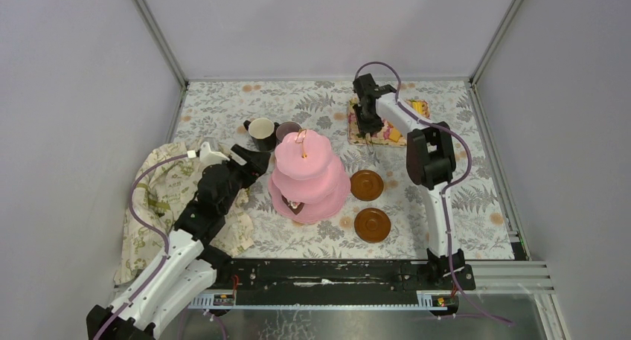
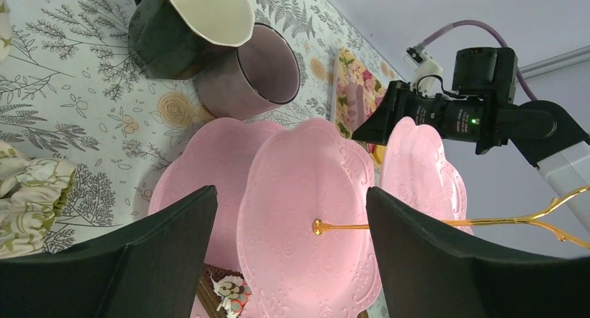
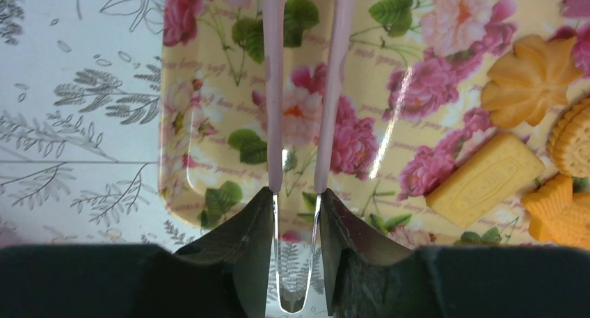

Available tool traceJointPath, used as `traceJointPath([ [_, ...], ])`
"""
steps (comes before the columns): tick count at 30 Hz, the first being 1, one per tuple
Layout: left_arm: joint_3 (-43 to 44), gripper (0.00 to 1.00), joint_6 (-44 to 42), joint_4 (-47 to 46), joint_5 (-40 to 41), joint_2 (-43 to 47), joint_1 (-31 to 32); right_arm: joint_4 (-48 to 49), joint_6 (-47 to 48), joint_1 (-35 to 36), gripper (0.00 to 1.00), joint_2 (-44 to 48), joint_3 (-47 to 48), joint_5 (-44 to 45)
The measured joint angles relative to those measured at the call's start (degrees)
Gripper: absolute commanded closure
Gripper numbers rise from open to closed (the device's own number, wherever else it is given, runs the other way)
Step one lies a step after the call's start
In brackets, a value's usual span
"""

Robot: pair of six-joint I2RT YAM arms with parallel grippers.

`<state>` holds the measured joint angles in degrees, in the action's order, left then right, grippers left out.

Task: Serve the afternoon tea
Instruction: Place the clamp on the tray.

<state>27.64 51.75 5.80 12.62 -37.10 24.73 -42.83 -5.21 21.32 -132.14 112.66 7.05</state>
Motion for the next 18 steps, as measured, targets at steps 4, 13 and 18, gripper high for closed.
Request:
traceJointPath([
  [4, 0.0, 0.14, 0.0, 0.0, 0.0, -0.7, 0.0, -0.1, 0.8, 0.0, 0.55, -2.1, 2.2, 1.1],
  [13, 0.0, 0.14, 0.1, -0.3, 0.0, -2.3, 0.0, 0.8, 1.5, 0.0, 0.41, -2.4, 2.6, 2.5],
  [18, 0.0, 0.14, 0.4, -1.1, -0.3, -3.0, 0.0, 4.8, 1.3, 0.0, 0.36, -2.4, -0.2, 2.5],
])
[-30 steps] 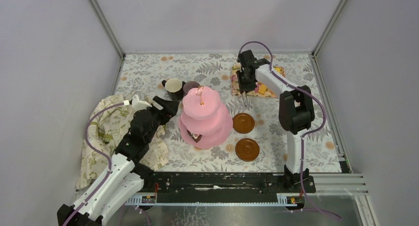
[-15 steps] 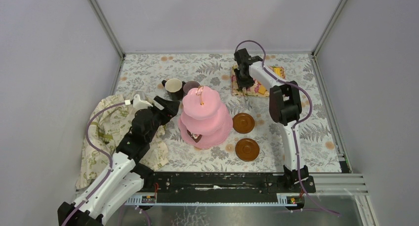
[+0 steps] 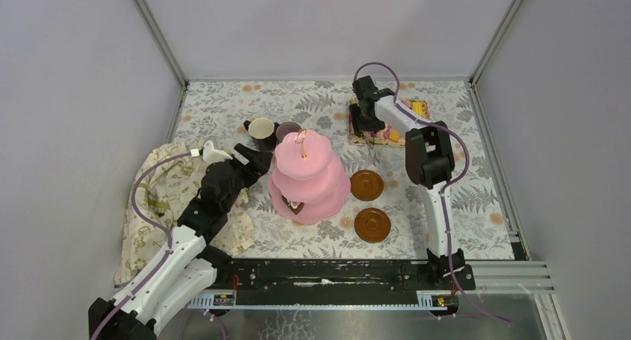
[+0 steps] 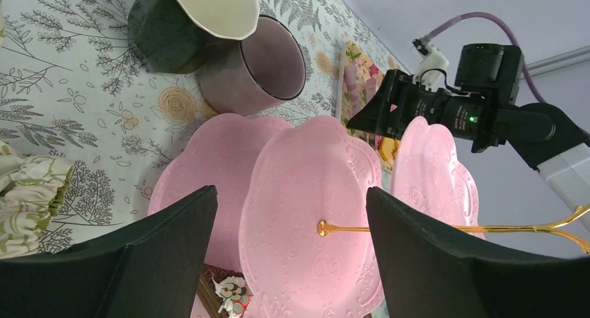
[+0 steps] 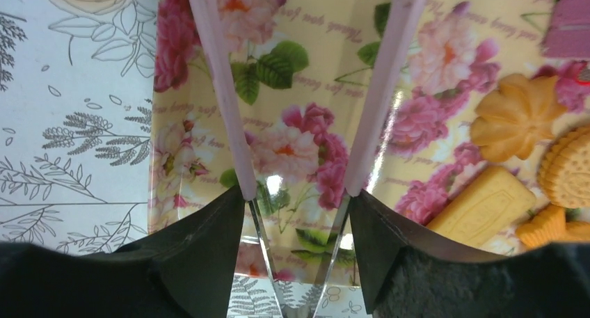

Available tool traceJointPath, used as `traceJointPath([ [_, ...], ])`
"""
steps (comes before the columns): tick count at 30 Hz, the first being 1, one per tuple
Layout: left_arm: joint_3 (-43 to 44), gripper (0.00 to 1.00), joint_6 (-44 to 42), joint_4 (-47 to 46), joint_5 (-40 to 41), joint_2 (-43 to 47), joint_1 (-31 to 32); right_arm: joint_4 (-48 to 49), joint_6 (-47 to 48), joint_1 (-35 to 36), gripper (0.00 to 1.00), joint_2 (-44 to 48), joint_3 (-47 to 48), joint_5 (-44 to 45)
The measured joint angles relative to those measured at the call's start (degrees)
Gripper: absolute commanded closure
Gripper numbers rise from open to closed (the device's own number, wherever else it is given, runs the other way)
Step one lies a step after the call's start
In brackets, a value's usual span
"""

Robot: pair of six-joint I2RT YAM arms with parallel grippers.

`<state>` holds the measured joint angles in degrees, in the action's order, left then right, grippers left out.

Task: Serve the afternoon tea
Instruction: Place the clamp on the tray, then pick up the clamp from the tray.

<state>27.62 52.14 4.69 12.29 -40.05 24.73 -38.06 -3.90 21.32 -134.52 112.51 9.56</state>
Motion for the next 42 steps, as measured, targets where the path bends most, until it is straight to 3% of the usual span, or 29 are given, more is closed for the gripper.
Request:
traceJointPath([
  [16, -0.5, 0.14, 0.1, -1.2, -0.5, -0.2, 0.0, 15.9, -2.6, 0.0, 0.37, 8.9, -18.1, -0.2],
  [32, -0.7, 0.14, 0.2, -1.2, -0.5, 0.4, 0.0, 35.4, -8.4, -0.8, 0.52, 15.8, -34.0, -2.1],
  [42, -0.7, 0.14, 0.2, -1.2, -0.5, 0.6, 0.0, 36.2, -9.9, -0.8, 0.54, 18.3, -37.3, -3.1],
])
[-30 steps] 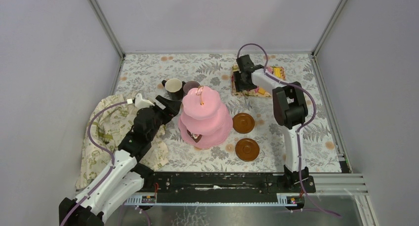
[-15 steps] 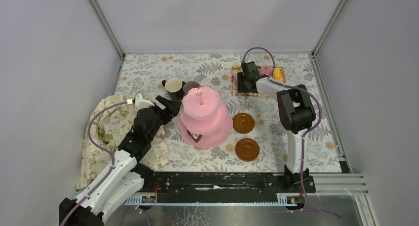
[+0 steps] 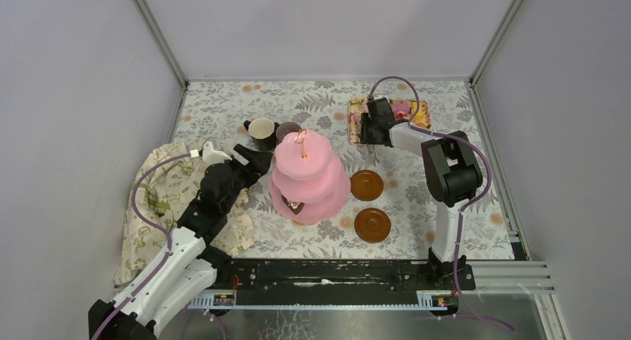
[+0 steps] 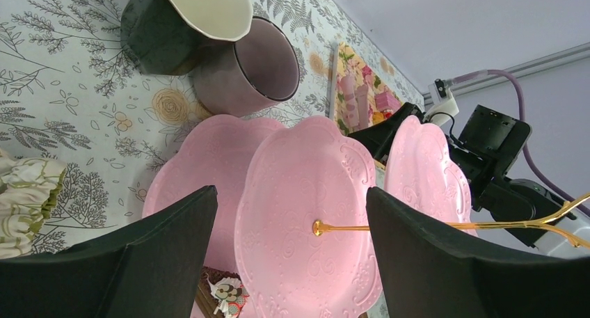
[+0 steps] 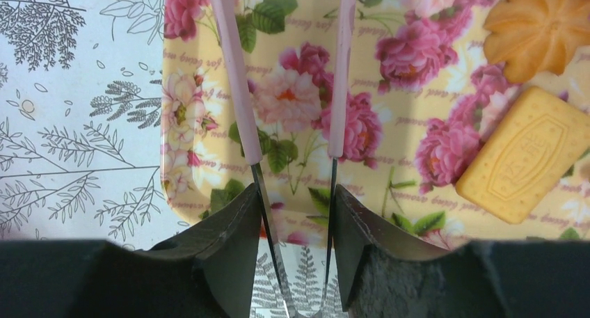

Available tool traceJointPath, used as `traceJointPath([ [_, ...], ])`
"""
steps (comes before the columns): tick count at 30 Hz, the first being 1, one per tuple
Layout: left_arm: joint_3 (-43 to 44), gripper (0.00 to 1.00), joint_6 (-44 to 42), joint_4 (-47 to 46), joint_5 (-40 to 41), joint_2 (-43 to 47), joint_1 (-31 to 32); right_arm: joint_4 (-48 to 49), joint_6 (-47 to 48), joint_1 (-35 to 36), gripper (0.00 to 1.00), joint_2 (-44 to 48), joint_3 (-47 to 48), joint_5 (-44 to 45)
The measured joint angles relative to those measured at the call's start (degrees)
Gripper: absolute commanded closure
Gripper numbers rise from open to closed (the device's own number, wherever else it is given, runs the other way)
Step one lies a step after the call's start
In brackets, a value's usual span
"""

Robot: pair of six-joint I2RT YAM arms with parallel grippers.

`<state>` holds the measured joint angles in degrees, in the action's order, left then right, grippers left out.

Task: Serve the afternoon tea
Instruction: Pick up the clamp from the tray.

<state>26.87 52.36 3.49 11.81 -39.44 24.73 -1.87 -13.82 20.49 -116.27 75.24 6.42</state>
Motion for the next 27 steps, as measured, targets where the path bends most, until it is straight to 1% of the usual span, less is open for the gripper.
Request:
traceJointPath([
  [7, 0.0, 0.14, 0.0, 0.0, 0.0, 0.8, 0.0, -4.2, -0.2, 0.0, 0.55, 4.1, -0.2, 0.8],
  [13, 0.0, 0.14, 0.0, 0.1, 0.0, 2.4, 0.0, -8.0, -0.2, -0.8, 0.56, 10.5, -0.2, 3.2],
  [21, 0.0, 0.14, 0.2, 0.1, -0.4, 3.3, 0.0, -11.2, -0.7, -7.6, 0.57, 18.7, -1.6, 5.4],
  [27, 0.0, 0.14, 0.7, 0.0, -0.9, 3.6, 0.0, -13.9, -0.6, -11.6, 0.57, 20.3, -3.3, 7.0],
])
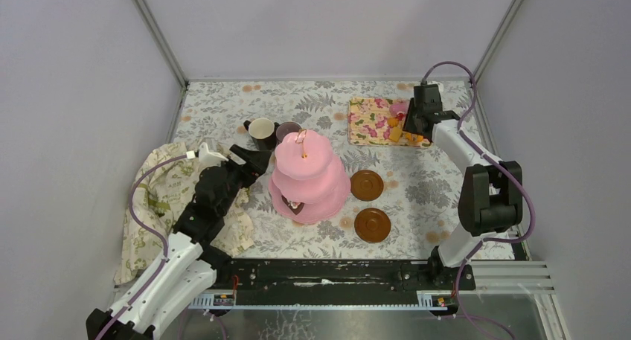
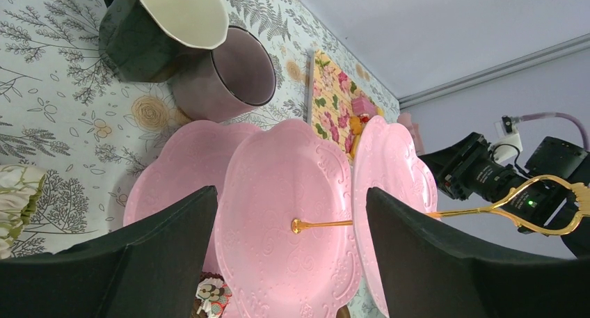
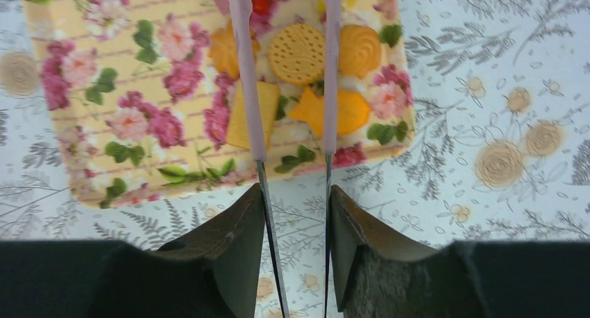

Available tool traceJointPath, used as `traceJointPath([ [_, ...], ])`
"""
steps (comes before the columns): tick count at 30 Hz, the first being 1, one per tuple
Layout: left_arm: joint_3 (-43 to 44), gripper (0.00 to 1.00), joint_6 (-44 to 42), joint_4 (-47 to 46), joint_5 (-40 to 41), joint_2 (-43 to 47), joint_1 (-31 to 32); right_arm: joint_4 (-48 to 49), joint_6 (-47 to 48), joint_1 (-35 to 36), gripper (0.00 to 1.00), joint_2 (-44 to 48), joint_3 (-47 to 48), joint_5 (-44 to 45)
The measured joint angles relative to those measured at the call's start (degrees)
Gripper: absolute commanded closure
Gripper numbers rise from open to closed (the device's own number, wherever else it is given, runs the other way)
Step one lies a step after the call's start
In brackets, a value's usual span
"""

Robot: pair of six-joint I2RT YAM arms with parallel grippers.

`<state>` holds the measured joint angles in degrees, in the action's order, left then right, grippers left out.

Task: Serve the afternoon tea
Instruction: Pick up the clamp from the tray, then pick up the desert from the tray.

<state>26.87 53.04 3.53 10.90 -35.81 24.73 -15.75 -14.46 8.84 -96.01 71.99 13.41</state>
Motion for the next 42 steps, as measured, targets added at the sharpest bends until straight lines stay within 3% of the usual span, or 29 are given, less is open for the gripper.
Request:
traceJointPath([
  [14, 0.0, 0.14, 0.4, -0.1, -0.3, 0.0, 0.0, -1.6, 0.2, -4.4, 0.57, -1.2, -1.0, 0.5],
  [42, -0.6, 0.14, 0.5, -0.8, -0.4, -2.4, 0.0, -1.3, 0.3, -5.4, 0.57, -10.9, 4.4, -2.6],
])
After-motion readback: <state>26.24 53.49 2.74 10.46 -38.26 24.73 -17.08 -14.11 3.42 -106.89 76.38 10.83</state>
